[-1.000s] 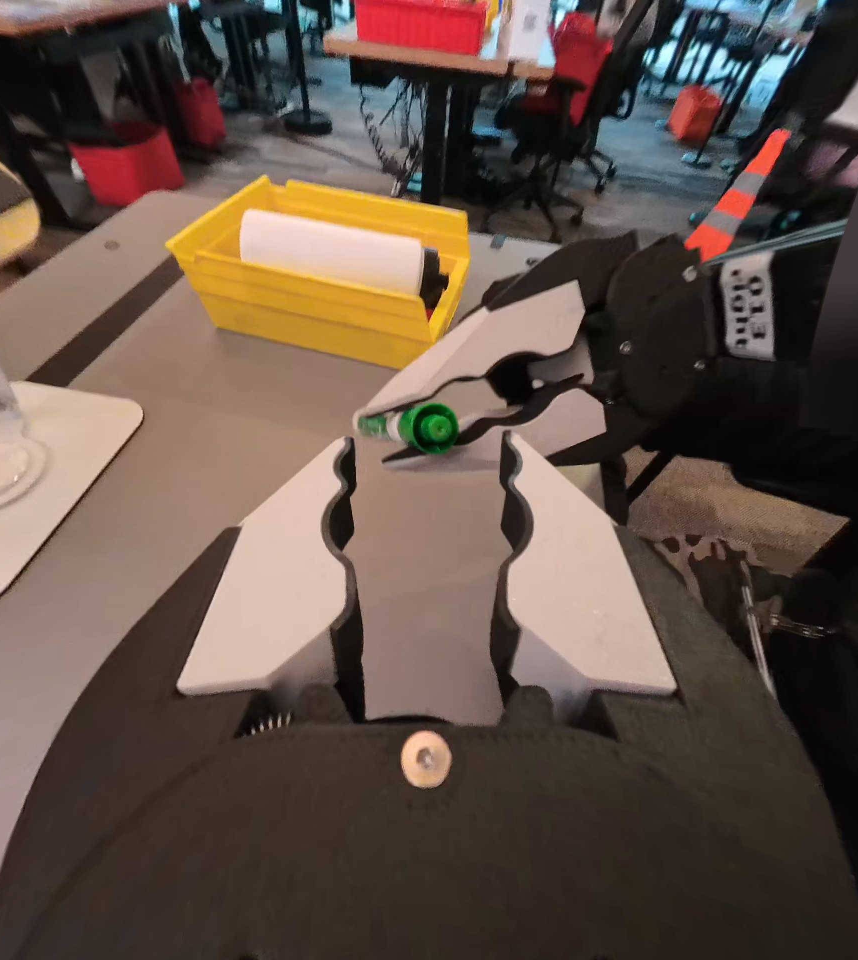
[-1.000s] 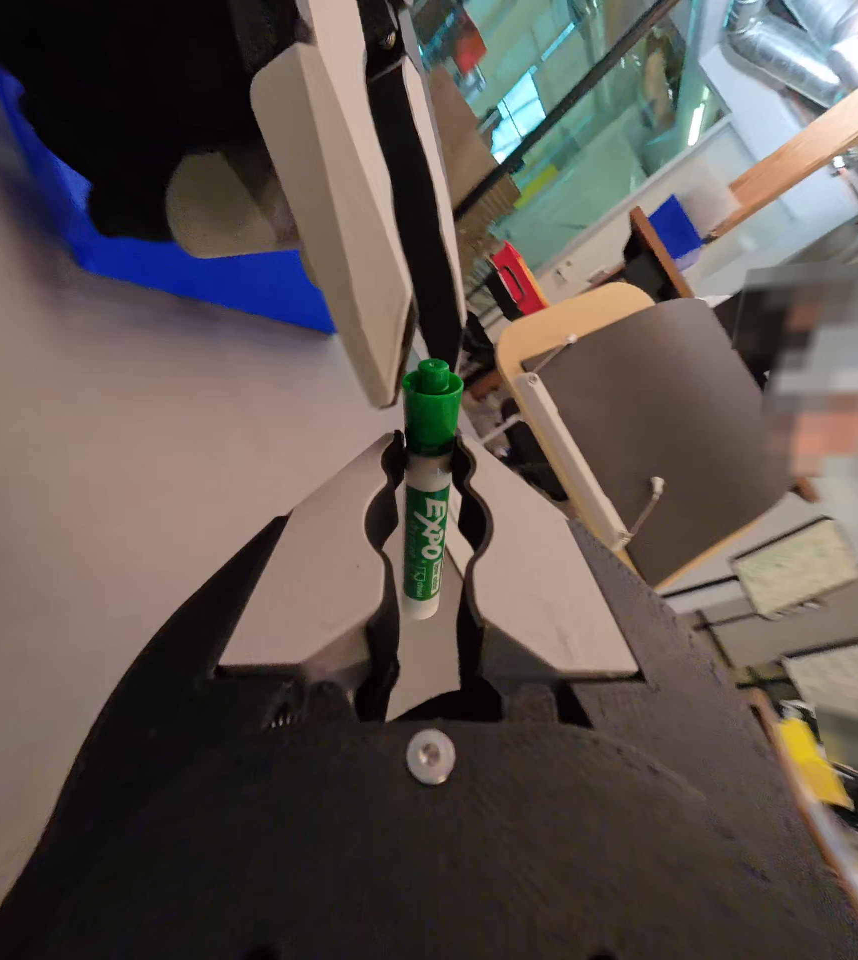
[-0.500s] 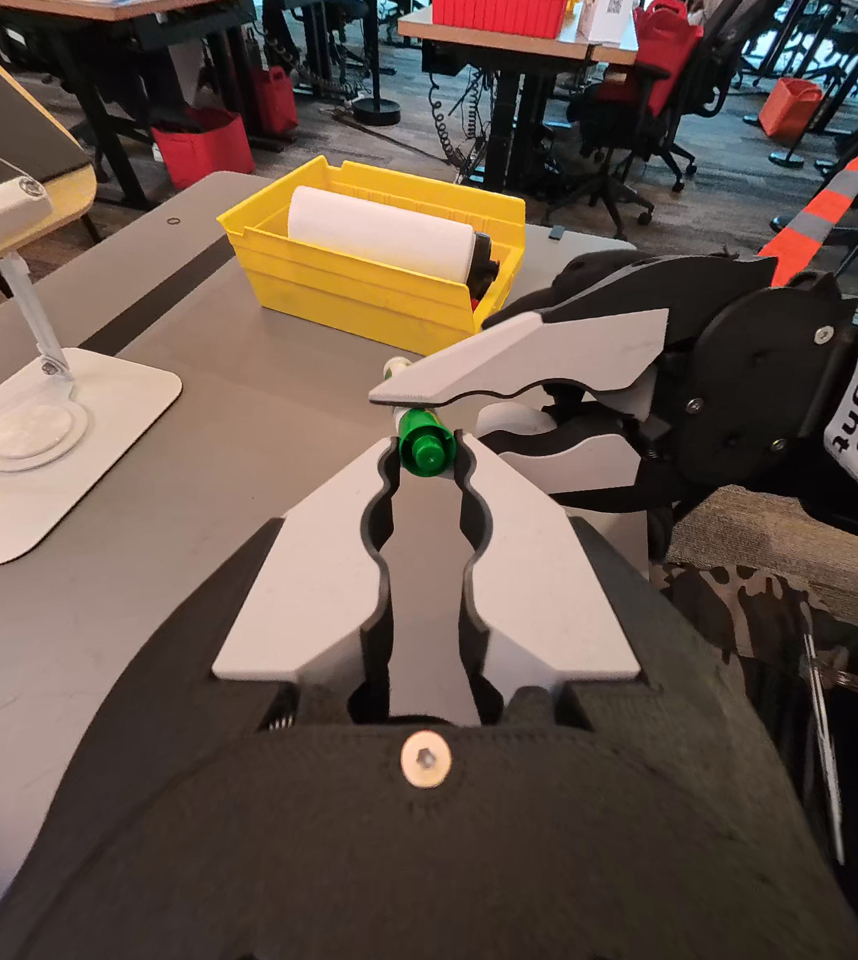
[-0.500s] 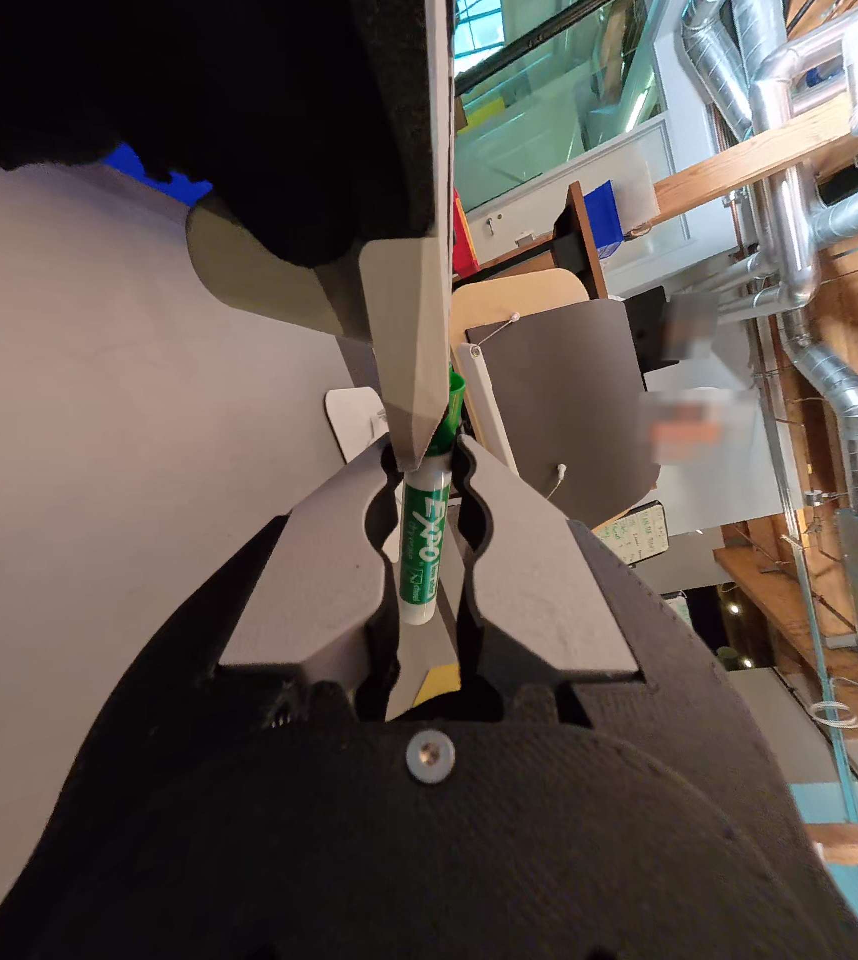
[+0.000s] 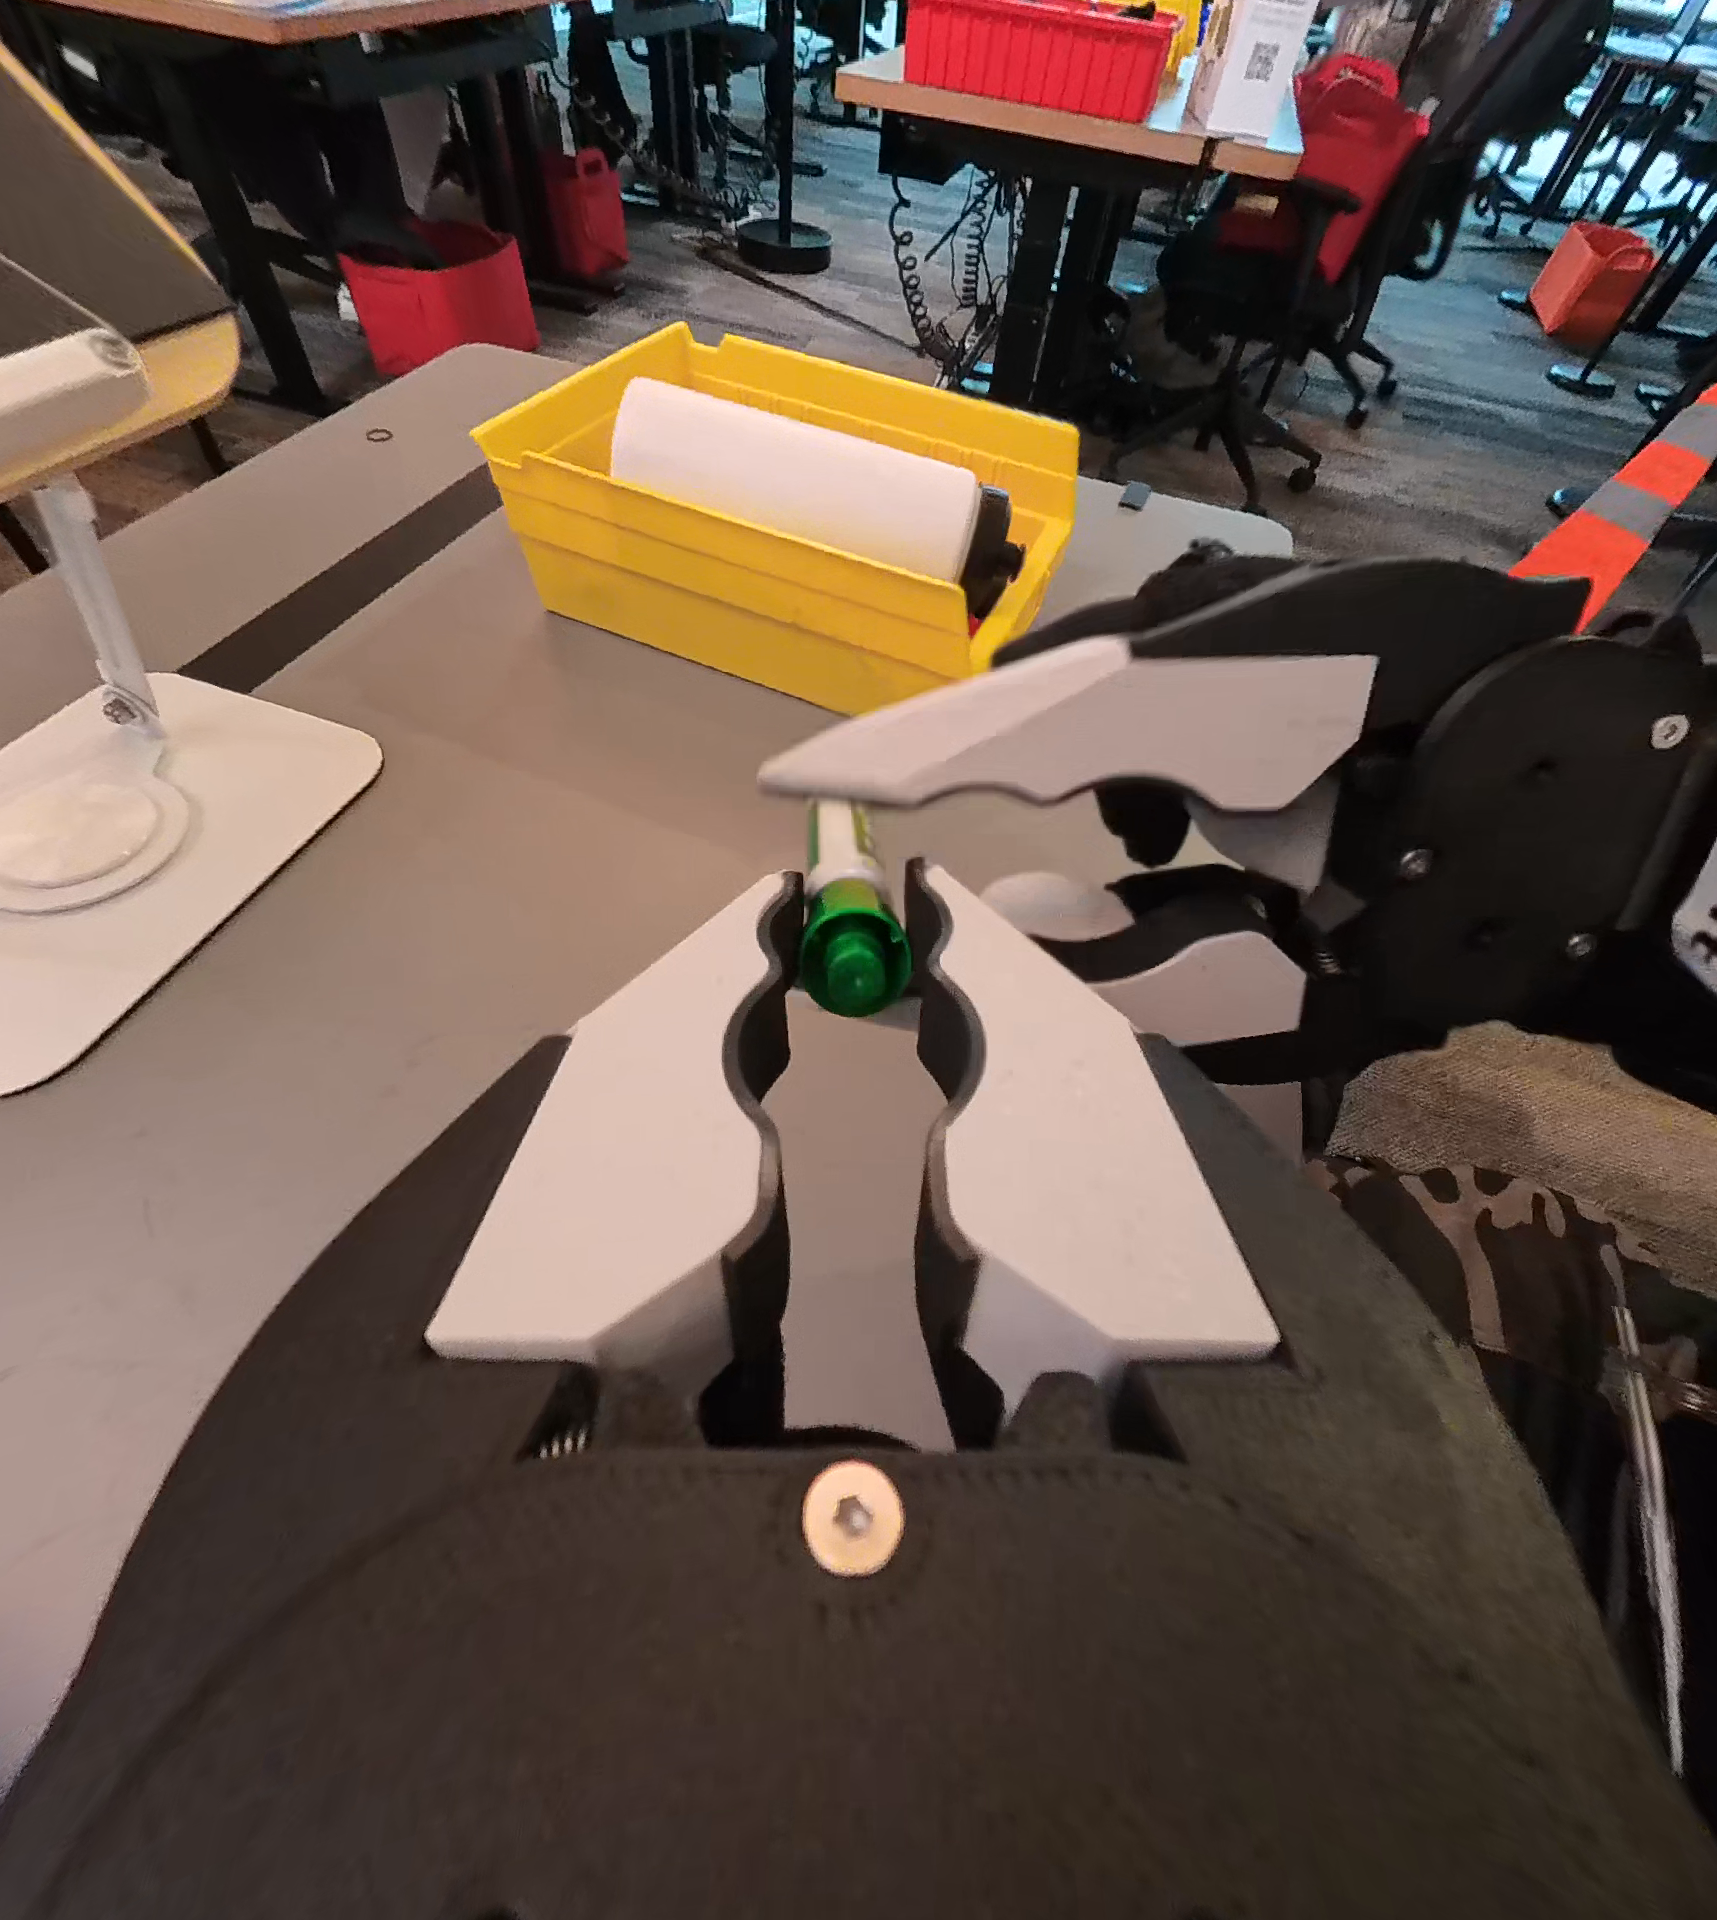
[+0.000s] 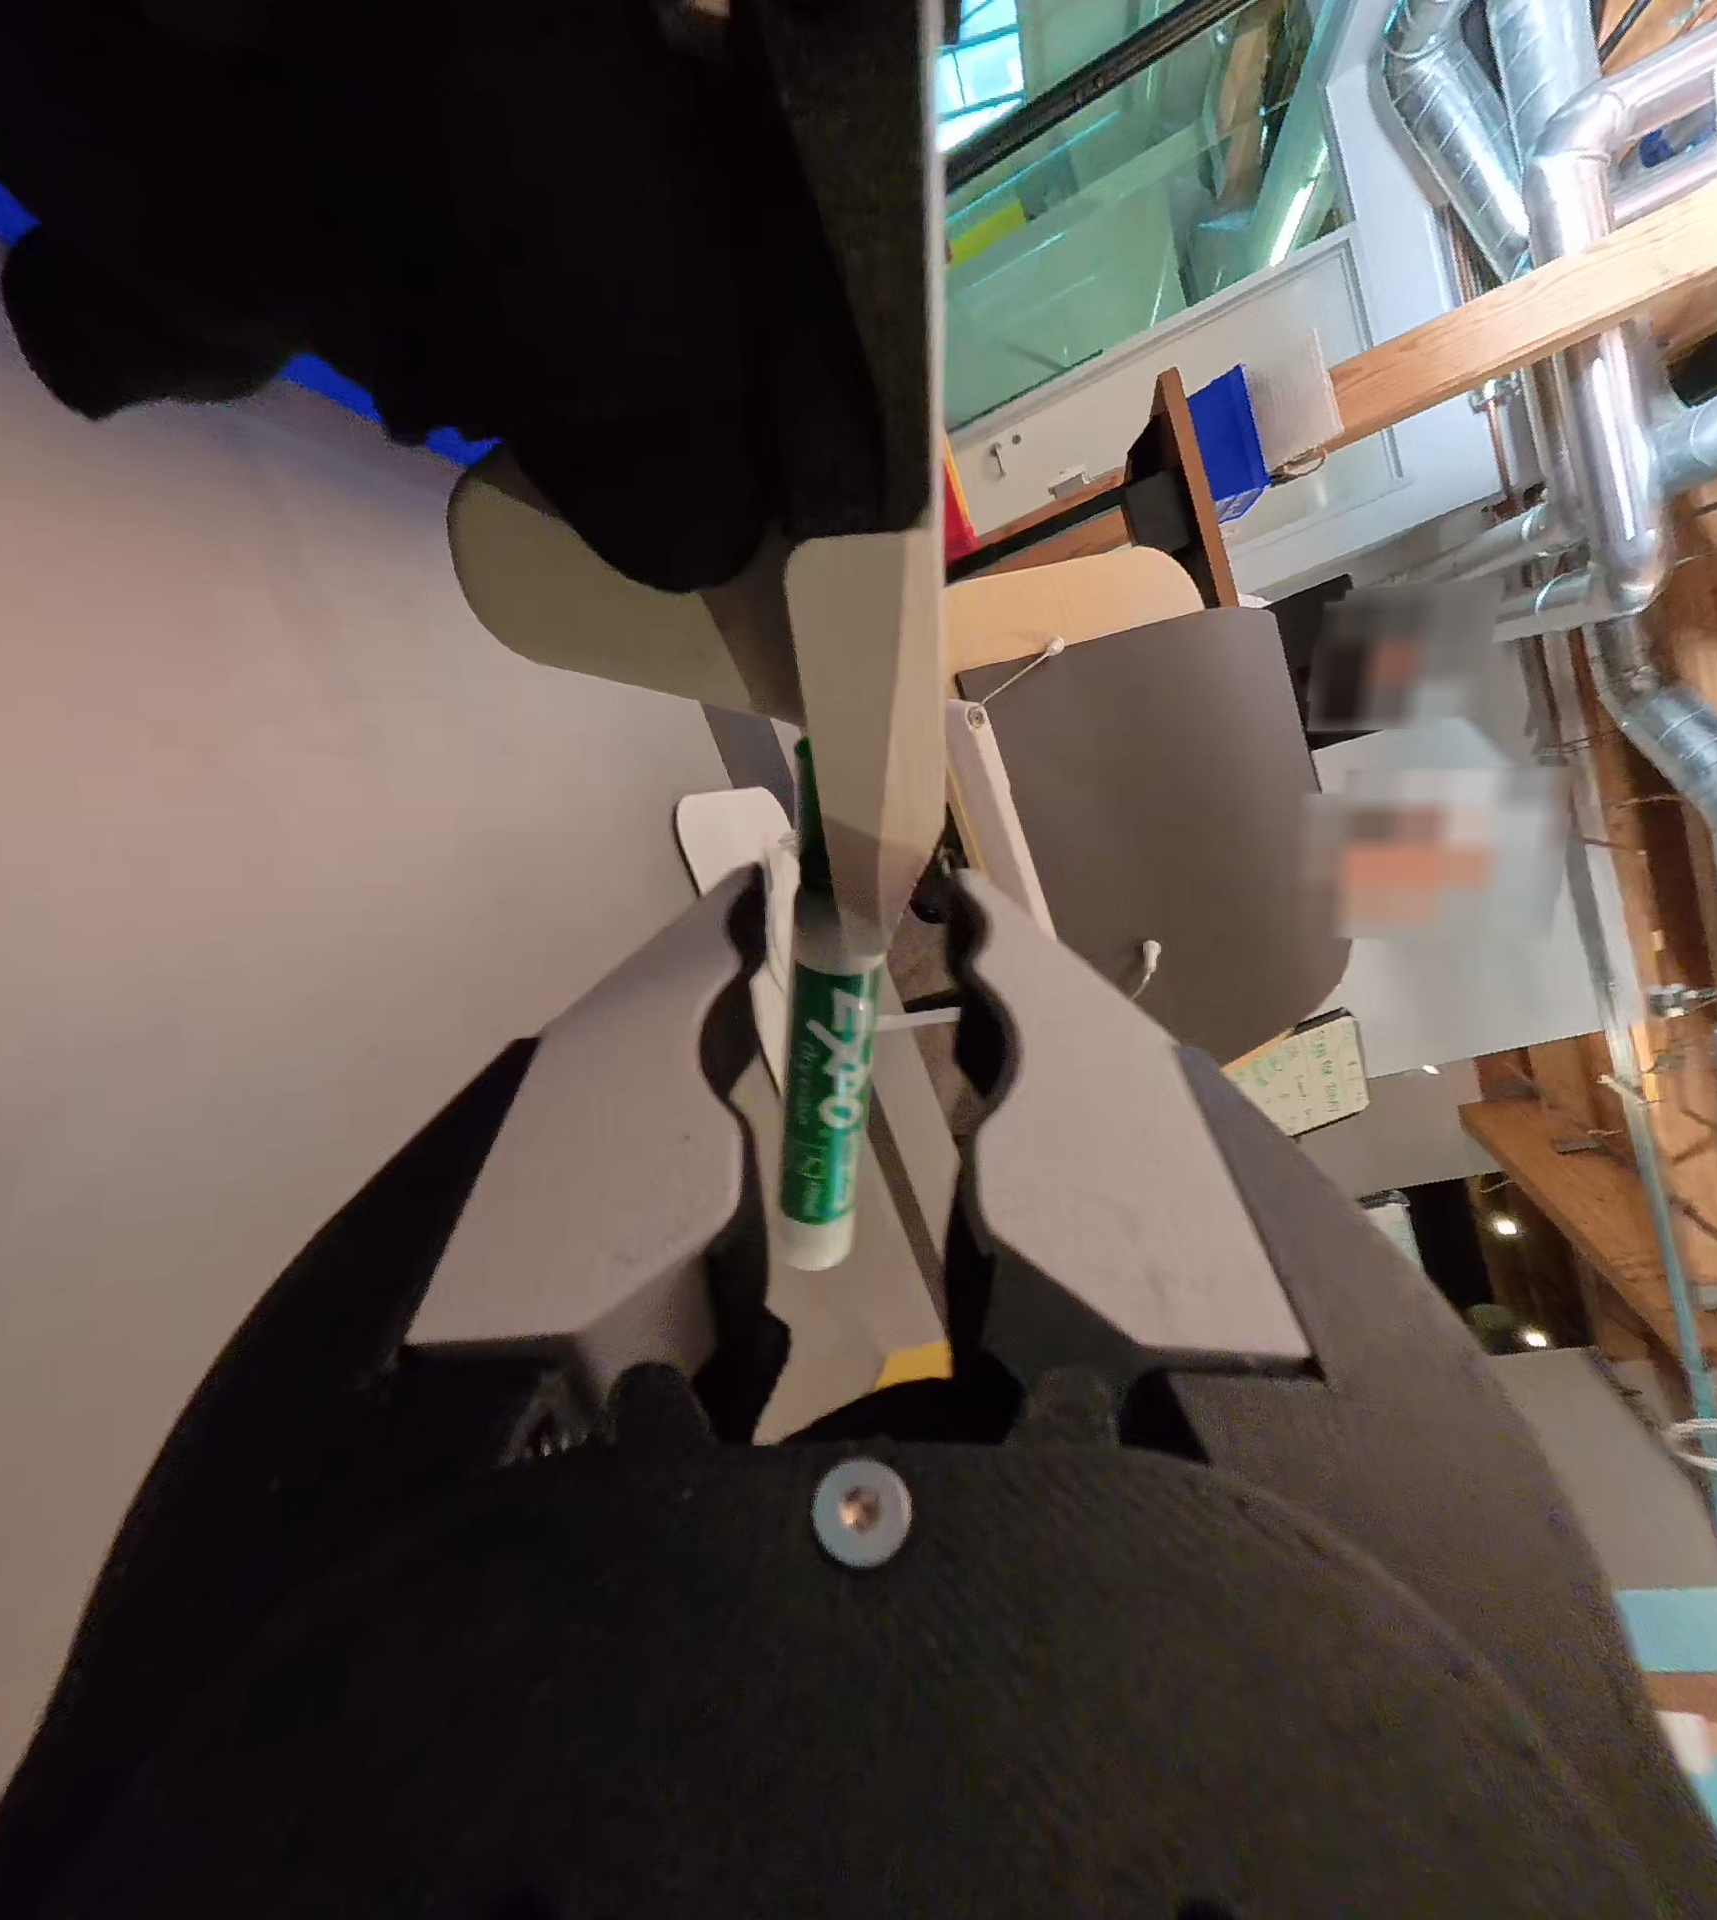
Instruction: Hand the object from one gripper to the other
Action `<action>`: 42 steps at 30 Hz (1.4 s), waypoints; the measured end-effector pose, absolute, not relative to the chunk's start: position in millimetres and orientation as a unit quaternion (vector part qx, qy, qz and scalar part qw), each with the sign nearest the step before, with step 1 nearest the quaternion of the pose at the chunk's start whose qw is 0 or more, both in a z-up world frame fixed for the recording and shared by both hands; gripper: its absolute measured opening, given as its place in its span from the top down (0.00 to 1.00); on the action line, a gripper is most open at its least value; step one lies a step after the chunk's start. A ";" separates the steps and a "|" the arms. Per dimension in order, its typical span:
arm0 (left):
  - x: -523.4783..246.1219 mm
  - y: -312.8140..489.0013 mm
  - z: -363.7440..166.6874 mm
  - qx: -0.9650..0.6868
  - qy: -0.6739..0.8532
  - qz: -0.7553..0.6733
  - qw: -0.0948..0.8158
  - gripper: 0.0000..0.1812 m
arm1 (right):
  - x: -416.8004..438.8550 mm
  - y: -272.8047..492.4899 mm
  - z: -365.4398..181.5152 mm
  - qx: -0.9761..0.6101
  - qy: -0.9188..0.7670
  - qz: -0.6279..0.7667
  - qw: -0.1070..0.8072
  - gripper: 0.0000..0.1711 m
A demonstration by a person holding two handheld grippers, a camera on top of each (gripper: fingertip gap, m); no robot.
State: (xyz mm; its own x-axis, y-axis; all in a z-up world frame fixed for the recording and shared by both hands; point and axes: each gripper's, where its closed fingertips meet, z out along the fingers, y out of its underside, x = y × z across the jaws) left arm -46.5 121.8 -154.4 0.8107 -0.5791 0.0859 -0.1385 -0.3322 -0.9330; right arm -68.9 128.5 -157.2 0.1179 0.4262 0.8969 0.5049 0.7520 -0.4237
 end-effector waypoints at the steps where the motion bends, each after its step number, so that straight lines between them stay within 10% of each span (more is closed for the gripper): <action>1: -49.0 122.3 -153.5 -0.787 0.223 -0.217 0.533 0.90 | -68.9 128.2 -155.9 -0.359 -0.658 -0.007 0.661 0.74; 11: -75.6 107.9 -117.7 -0.693 0.254 -0.379 0.558 0.91 | -42.1 133.7 -120.7 -0.438 -0.560 0.378 0.593 0.54; 26: -71.3 92.7 -109.2 -0.648 0.284 -0.426 0.564 0.91 | -45.5 112.3 -141.5 -0.448 -0.526 0.576 0.437 0.85; 42: -86.4 111.1 -118.2 -0.681 0.310 -0.253 0.613 0.75 | -44.8 124.3 -153.4 -0.474 -0.571 0.485 0.462 0.90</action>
State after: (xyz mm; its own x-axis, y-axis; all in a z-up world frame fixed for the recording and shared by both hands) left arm -86.4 111.1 -118.2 0.6805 -0.7319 -0.0359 -0.1126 -0.0560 -0.9921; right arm -44.8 124.3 -153.4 -0.1233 0.9901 0.0679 0.0931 0.0796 -0.9925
